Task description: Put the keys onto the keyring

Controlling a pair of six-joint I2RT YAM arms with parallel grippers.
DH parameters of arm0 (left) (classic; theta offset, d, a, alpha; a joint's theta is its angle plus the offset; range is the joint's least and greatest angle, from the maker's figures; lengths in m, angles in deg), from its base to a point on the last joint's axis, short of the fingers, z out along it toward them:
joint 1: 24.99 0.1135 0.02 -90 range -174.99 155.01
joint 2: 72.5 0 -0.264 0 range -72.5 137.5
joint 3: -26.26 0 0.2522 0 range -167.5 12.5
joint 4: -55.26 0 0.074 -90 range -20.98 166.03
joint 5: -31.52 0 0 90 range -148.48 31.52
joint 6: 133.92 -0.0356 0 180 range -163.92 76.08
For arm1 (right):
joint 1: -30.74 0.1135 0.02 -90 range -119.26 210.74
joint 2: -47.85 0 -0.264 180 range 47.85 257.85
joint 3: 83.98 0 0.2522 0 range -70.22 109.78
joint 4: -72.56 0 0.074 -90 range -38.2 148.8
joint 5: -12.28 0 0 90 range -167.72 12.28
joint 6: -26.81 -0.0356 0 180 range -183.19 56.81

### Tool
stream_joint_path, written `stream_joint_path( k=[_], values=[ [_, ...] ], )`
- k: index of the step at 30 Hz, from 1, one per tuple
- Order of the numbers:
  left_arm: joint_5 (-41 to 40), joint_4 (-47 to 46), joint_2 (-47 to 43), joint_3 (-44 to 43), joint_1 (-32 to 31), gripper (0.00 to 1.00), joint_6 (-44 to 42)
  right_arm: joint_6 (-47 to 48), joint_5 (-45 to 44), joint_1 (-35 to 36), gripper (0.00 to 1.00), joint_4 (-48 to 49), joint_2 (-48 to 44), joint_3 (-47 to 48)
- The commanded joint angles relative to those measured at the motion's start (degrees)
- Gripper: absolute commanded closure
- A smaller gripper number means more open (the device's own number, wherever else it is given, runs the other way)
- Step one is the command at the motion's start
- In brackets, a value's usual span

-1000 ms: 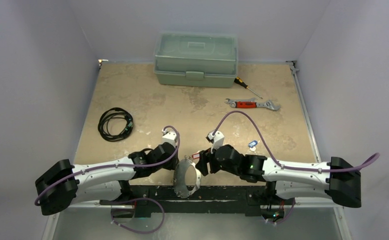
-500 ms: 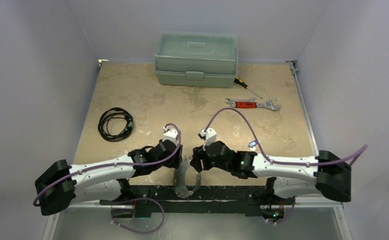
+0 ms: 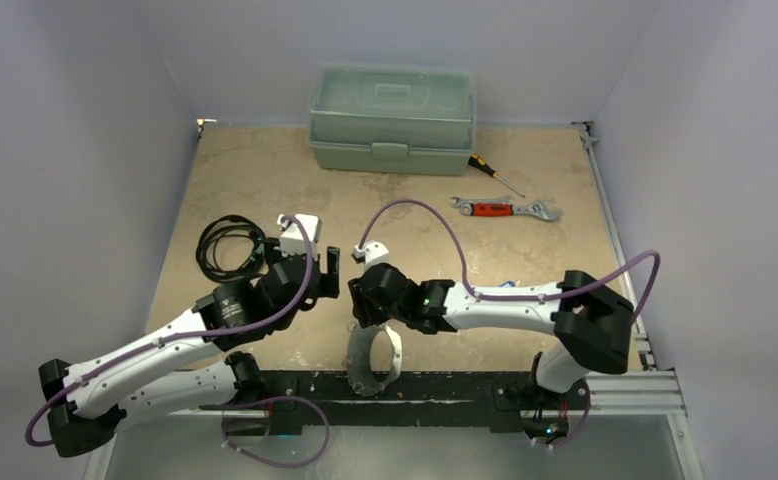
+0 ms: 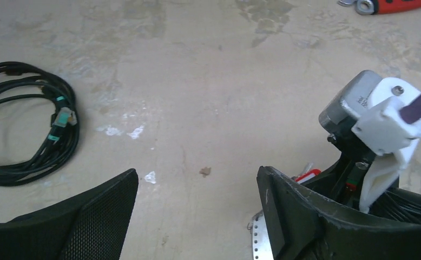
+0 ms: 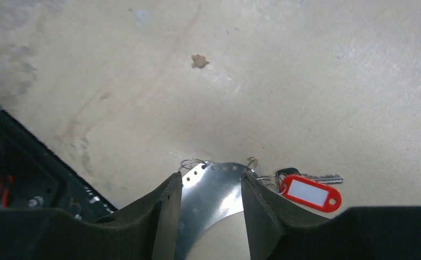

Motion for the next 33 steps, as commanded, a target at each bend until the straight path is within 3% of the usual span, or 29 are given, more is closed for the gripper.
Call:
stream_joint_path(
  k=[1,15,25,33],
  values=[
    [-7.13,2.54,-4.06,0.91,0.34,0.19,-2.92,0.00,-0.55,-1.65,0.55,-4.21,3.48,3.37],
    [-6.17,2.04,-5.19,1.15,0.34,0.19,-4.05,1.14,2.26,-4.04,0.74,-8.08,10.27,8.67],
    [-5.43,1.87,-5.19,1.23,0.33,0.19,-4.49,-0.07,2.19,-4.26,0.71,-10.73,11.45,9.55],
    [-5.21,1.76,-5.19,1.18,0.34,0.19,-4.57,-0.11,3.54,-4.28,0.75,-11.13,11.91,9.70]
  ],
)
